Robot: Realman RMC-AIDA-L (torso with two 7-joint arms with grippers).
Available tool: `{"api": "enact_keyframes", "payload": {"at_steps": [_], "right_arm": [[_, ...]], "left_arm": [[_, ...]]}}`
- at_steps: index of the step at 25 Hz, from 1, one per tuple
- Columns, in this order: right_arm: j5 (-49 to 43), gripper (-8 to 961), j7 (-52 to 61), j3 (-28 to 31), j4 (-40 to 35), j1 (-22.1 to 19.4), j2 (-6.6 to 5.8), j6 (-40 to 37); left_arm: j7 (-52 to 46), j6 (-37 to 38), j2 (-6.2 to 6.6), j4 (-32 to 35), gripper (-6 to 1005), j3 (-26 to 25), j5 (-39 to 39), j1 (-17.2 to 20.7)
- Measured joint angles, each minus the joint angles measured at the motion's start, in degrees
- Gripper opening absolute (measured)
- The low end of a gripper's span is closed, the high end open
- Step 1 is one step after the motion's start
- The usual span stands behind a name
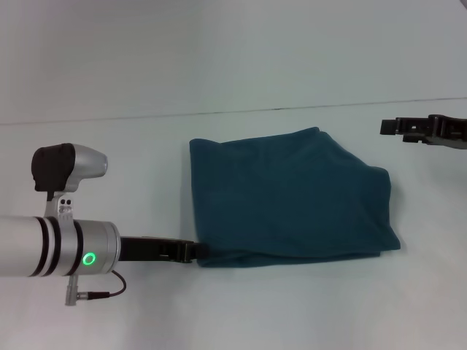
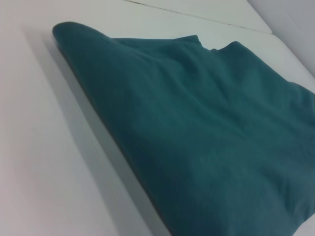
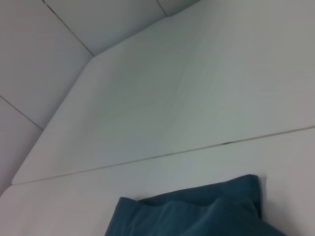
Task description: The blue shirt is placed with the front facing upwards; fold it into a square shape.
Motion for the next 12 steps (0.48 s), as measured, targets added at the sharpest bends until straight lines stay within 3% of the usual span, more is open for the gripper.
{"api": "enact_keyframes", "payload": {"at_steps": [5, 12], "right_arm": [[0.01, 760, -0.04, 0.18, 0.08, -0.16, 0.27, -0.16], [0.06, 761, 0.17, -0.16, 0.71, -0.36, 1.04, -0.37]], "left_arm": [[0.14, 1.18, 0.41, 0.35, 12, -0.16, 0.00, 0.24], [0.32, 7.62, 1.77, 4.89, 13, -2.72, 0.01, 3.46]]}}
